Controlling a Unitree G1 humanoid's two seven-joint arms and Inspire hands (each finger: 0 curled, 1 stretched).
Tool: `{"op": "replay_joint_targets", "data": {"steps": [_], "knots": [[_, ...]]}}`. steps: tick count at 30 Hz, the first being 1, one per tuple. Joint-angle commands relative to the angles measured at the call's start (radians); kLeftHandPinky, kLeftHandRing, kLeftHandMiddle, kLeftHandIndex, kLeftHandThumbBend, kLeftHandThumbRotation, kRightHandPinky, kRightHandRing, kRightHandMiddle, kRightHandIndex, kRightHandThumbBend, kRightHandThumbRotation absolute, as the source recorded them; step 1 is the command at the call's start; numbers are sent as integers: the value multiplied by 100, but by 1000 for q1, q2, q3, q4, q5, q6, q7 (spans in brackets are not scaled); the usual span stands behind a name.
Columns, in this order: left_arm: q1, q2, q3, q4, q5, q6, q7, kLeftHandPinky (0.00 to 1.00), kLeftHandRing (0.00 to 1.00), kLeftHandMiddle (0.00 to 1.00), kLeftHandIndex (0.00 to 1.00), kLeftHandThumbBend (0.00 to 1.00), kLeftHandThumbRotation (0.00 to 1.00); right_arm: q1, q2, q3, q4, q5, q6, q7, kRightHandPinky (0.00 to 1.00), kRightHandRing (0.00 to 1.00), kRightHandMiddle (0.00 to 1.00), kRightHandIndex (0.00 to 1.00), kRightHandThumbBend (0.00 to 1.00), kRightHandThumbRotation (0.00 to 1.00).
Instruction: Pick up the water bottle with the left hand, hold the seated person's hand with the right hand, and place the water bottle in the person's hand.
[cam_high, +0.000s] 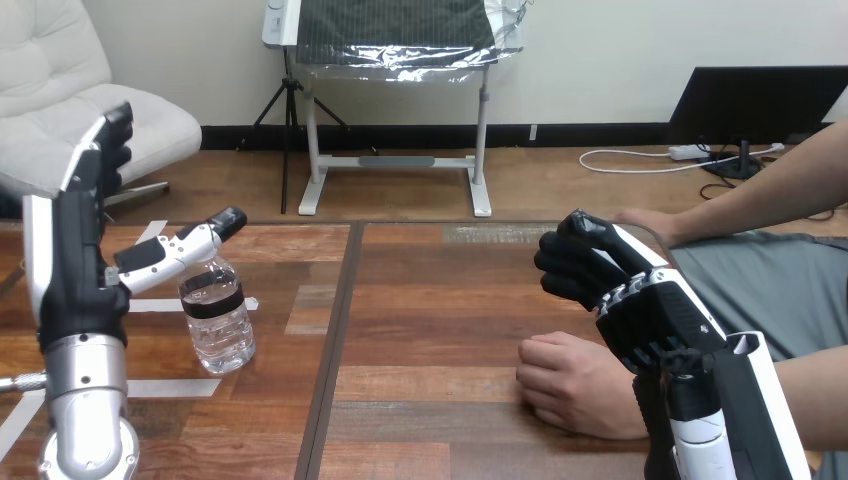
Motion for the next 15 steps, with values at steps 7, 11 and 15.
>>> {"op": "replay_joint_targets", "data": {"steps": [7, 11, 15], "knots": [[-135, 47, -28, 138, 4, -36, 22, 85, 90, 90, 88, 95, 12, -50, 7, -15, -7, 5, -12, -2, 79, 81, 82, 83, 62, 94], [-155, 50, -29, 180, -7, -44, 20, 85, 90, 91, 89, 96, 12, -48, 3, -16, -7, 12, -11, 2, 79, 82, 82, 83, 62, 93], [-177, 53, -28, 228, -14, -50, 22, 86, 91, 92, 90, 96, 12, -45, 4, -17, -8, 16, -9, 2, 80, 82, 82, 83, 62, 93]]}}
